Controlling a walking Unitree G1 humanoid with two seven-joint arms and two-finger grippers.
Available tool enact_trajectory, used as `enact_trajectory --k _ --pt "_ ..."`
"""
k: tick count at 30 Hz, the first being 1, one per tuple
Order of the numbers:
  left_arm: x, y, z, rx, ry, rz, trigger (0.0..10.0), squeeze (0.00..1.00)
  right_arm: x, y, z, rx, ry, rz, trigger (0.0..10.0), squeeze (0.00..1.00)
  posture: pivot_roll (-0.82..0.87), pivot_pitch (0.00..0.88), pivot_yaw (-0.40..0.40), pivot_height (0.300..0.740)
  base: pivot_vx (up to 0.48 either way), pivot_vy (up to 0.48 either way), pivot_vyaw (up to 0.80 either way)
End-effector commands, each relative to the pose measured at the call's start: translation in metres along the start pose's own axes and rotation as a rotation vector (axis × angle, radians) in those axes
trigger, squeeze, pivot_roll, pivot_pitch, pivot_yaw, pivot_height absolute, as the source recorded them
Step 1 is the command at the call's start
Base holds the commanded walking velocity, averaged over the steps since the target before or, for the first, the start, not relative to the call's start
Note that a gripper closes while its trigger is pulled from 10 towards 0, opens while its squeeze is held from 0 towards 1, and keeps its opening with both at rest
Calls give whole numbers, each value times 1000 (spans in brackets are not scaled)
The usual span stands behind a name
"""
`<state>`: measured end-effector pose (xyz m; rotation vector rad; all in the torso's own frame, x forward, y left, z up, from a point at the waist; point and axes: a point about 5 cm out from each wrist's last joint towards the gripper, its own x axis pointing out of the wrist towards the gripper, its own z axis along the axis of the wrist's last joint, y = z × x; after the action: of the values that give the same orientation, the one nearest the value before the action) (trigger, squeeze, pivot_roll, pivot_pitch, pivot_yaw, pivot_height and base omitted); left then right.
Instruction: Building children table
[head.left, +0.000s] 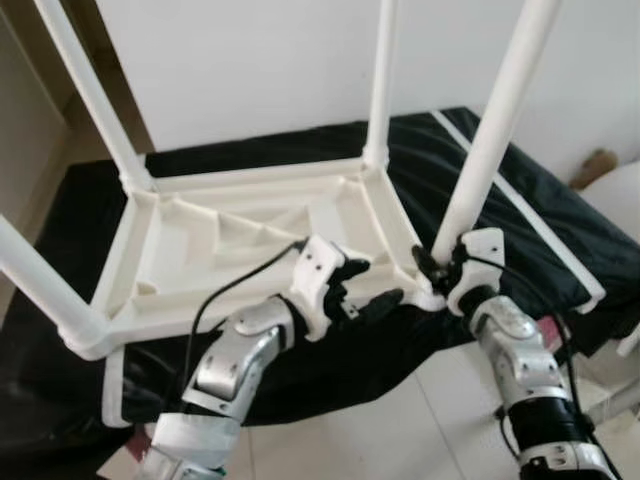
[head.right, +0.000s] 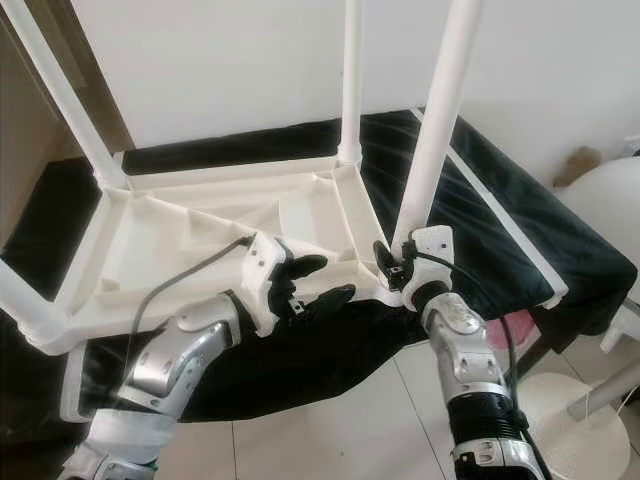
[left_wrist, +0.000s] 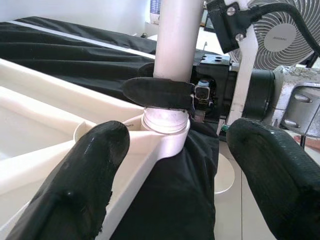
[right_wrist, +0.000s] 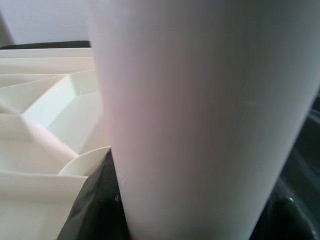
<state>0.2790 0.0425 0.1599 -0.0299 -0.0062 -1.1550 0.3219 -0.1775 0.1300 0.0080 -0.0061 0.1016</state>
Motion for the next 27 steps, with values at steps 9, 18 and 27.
enact_trajectory --k 9,18,27 --pt "2 0 1 -9 -5 14 10000 0 -2 3 -12 100 103 -404 10000 0 -88 0 44 740 0 0 0" --pt "2 1 1 -9 -7 16 10000 0 -1 23 -11 119 112 -435 10000 0 -83 0 38 740 0 0 0" --pt "2 1 2 -9 -13 19 10000 0 -6 20 2 64 10 -415 10000 1000 -81 0 36 740 0 0 0"
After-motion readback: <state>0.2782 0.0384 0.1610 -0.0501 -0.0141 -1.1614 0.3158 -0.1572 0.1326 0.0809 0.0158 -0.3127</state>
